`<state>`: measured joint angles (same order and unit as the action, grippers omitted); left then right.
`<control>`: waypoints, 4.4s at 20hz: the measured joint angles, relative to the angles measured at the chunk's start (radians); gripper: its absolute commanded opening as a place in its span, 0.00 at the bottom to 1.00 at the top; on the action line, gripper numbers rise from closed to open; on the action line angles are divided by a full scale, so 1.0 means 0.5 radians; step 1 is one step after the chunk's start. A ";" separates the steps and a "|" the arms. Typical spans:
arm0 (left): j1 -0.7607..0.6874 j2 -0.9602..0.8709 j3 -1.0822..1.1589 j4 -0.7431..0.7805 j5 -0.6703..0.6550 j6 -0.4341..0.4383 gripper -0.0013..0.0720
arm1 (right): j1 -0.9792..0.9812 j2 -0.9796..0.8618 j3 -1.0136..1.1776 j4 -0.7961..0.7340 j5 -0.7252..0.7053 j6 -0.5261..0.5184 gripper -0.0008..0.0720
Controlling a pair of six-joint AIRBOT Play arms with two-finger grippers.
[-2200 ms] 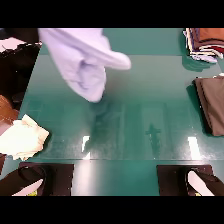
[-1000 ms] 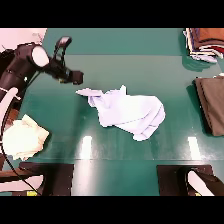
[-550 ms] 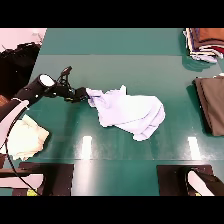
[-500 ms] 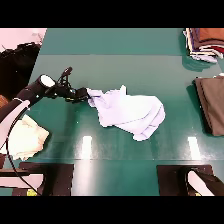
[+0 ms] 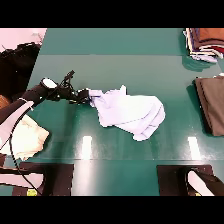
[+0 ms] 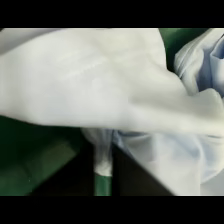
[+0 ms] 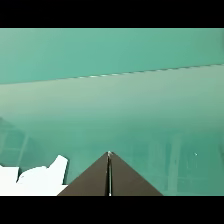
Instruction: Fold the shirts.
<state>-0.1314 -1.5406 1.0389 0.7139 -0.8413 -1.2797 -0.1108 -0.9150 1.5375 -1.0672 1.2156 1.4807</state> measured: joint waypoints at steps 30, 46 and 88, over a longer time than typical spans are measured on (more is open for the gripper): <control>0.000 0.360 0.826 0.658 -0.320 0.016 0.04 | 0.353 -0.911 -1.151 0.357 -0.349 -0.146 0.03; 0.002 1.239 2.057 0.951 -0.214 -0.063 0.04 | 0.294 0.360 0.016 -0.164 -0.087 -0.047 0.03; 0.359 1.005 -0.621 0.966 -0.689 -0.439 0.74 | 0.352 -0.211 -0.858 -0.159 -0.182 0.163 0.46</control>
<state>0.0483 -1.0382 0.7284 1.1969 -1.1858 -1.4990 0.0654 -1.0203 1.1088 -1.1465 1.1244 1.5623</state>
